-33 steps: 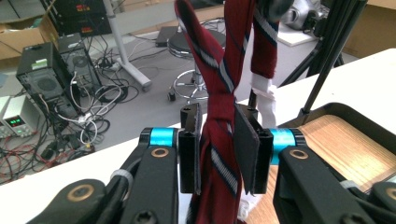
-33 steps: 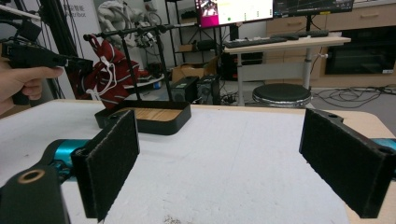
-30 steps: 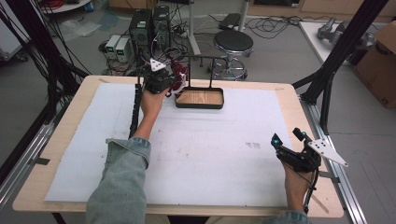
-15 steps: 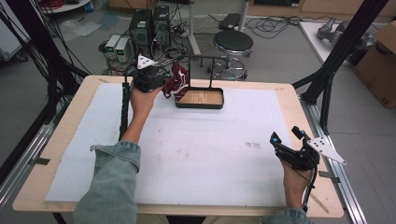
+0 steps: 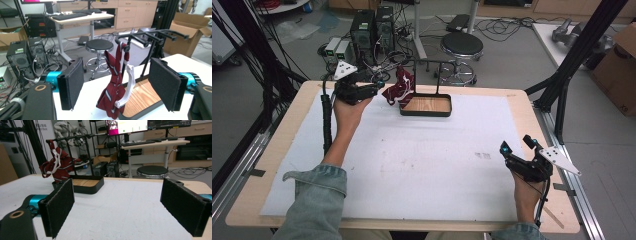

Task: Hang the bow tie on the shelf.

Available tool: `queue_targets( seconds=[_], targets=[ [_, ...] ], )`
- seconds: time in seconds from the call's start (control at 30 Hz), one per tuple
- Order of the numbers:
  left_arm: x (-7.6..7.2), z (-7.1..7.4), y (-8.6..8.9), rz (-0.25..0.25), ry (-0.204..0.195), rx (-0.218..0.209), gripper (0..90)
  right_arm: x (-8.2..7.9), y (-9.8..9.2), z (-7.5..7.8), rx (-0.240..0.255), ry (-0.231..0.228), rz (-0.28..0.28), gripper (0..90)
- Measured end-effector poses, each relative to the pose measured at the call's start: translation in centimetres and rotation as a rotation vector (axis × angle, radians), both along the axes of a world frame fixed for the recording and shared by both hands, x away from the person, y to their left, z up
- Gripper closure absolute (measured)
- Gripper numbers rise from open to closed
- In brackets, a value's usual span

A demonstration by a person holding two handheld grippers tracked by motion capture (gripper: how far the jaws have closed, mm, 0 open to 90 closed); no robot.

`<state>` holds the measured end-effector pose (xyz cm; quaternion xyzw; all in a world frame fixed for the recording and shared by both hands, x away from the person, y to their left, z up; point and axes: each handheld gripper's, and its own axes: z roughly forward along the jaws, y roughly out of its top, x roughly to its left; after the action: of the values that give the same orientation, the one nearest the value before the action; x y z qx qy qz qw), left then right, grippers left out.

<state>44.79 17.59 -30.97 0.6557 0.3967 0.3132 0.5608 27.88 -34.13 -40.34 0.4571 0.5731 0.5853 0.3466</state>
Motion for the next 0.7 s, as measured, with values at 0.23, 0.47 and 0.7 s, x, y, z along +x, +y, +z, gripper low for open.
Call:
queue_targets(
  seconds=[0.23, 0.47, 0.7],
  targets=[
    [-3.1, 0.4, 1.3, -0.007, -0.049, 0.002, 24.4, 0.4, 0.2, -0.1, -0.006, 0.000, 0.002, 11.0],
    [-5.7, -0.2, 2.7, -0.008, -0.075, -0.012, 22.4, 0.3, 0.3, 0.1, -0.007, 0.001, 0.002, 11.0],
    [-9.2, -2.1, 4.2, 0.012, -0.080, 0.004, 21.9, 0.3, 0.3, 0.0, -0.007, 0.003, 0.002, 11.0]
  ],
)
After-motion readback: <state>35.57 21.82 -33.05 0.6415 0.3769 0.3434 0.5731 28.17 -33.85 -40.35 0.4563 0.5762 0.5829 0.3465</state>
